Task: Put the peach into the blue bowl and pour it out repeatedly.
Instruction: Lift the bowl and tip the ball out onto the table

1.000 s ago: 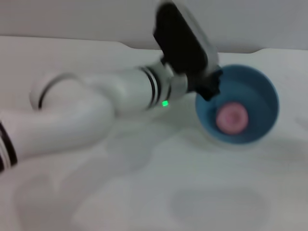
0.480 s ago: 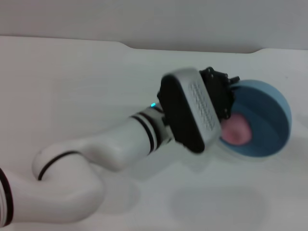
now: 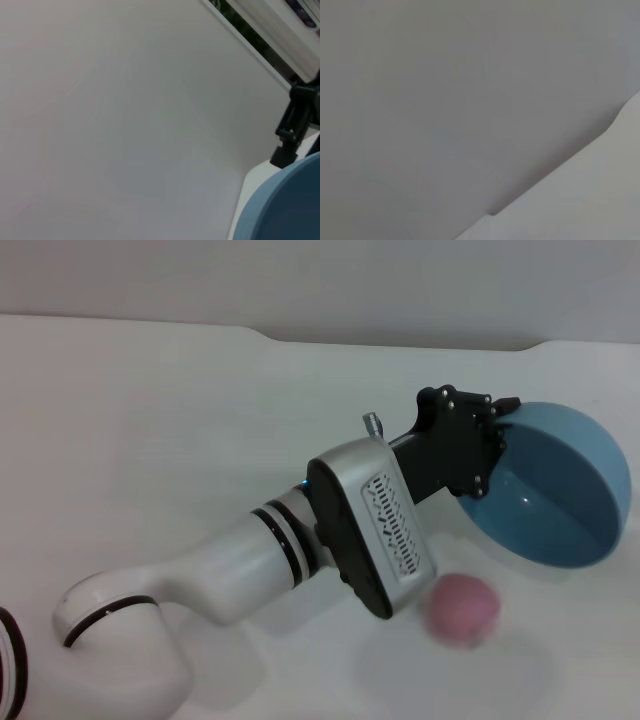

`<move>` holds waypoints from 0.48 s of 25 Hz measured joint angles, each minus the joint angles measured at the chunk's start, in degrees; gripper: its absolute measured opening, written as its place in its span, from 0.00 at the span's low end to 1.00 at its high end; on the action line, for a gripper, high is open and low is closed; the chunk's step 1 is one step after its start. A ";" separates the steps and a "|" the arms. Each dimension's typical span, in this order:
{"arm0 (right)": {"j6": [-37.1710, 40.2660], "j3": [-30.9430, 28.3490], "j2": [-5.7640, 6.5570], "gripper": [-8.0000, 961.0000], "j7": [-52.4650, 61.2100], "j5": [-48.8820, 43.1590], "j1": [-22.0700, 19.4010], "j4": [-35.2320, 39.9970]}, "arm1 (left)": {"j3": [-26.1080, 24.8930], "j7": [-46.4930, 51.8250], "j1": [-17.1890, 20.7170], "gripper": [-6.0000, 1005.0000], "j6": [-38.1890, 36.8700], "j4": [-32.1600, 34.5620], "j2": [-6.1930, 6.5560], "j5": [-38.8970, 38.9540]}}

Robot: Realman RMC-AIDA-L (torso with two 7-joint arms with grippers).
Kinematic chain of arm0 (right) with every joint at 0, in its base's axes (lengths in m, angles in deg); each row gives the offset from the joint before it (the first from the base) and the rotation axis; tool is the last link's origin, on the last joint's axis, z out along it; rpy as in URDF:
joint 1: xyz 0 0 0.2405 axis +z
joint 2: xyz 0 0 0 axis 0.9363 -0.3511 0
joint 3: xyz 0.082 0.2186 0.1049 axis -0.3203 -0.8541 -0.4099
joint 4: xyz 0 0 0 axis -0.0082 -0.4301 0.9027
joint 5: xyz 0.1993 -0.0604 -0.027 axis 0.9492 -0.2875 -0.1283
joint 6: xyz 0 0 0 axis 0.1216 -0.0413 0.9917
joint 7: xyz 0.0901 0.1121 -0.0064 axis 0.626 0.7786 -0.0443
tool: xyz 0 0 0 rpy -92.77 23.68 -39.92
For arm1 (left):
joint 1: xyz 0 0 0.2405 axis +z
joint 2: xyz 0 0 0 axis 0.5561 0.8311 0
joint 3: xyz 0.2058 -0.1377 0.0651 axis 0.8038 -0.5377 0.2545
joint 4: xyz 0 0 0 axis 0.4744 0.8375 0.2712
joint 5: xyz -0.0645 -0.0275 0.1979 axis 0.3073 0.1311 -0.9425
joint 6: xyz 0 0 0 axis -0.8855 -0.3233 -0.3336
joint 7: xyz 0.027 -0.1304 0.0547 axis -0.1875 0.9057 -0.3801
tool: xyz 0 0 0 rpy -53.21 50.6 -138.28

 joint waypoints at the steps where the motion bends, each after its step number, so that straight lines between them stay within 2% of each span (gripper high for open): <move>1: 0.07 0.10 0.01 0.53 -0.57 -0.13 0.02 -0.30 | 0.32 0.01 -0.10 0.00 0.65 -0.29 0.00 -0.11; 4: 0.20 0.24 0.08 0.53 -1.81 -0.58 0.25 -1.66 | 2.28 0.04 -1.03 0.00 3.73 -1.73 0.00 -0.37; 8: 0.31 0.27 0.04 0.53 -3.61 -1.19 0.58 -2.74 | 3.03 1.74 -2.74 0.00 3.66 -3.67 -0.01 -0.53; 11: 0.55 1.48 -0.19 0.53 -5.05 -1.35 0.58 -2.77 | 1.54 6.77 -3.32 0.00 3.22 -4.53 0.01 -0.26; 12: 0.57 2.22 -0.26 0.53 -5.51 -1.37 0.63 -2.78 | -0.33 9.89 -3.39 0.00 2.38 -4.53 0.00 0.10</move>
